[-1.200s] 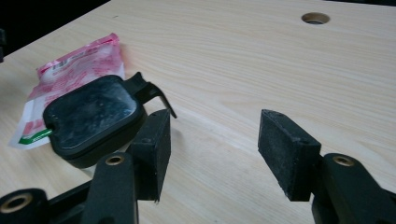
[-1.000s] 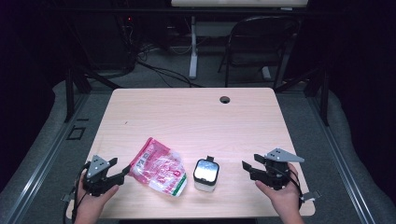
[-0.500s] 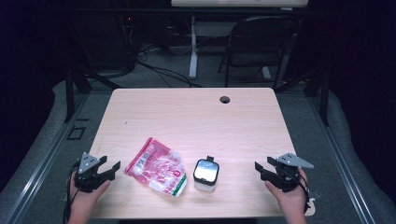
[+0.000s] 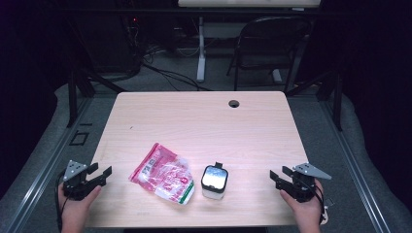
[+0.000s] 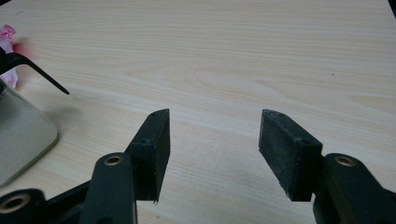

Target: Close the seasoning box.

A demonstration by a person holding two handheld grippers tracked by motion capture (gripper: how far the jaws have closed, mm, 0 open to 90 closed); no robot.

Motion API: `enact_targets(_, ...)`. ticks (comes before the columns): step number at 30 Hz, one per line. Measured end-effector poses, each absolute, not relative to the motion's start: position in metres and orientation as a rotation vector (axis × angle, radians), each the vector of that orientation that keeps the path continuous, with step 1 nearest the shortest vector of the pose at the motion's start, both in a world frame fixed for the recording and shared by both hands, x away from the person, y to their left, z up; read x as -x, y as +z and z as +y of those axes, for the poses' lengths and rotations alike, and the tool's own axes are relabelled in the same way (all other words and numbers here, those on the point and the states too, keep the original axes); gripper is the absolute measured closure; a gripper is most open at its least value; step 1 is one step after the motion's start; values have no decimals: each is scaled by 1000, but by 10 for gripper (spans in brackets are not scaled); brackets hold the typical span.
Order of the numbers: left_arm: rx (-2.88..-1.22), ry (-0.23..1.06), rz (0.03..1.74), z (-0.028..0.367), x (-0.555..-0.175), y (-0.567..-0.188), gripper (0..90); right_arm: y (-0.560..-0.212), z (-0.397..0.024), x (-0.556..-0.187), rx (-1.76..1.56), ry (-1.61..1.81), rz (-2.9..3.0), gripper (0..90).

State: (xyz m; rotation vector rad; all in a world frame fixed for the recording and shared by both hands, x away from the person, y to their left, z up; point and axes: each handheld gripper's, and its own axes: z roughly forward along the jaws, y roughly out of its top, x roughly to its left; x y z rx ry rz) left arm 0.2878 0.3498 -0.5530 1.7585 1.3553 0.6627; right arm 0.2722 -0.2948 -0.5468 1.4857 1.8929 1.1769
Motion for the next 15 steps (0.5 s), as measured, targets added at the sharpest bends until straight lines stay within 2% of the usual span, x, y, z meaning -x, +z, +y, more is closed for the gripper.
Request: enact_targets(15,-1720,672,1403,362,-290,-557,396,-550,-297,-275,-1462,1151,1841,341)
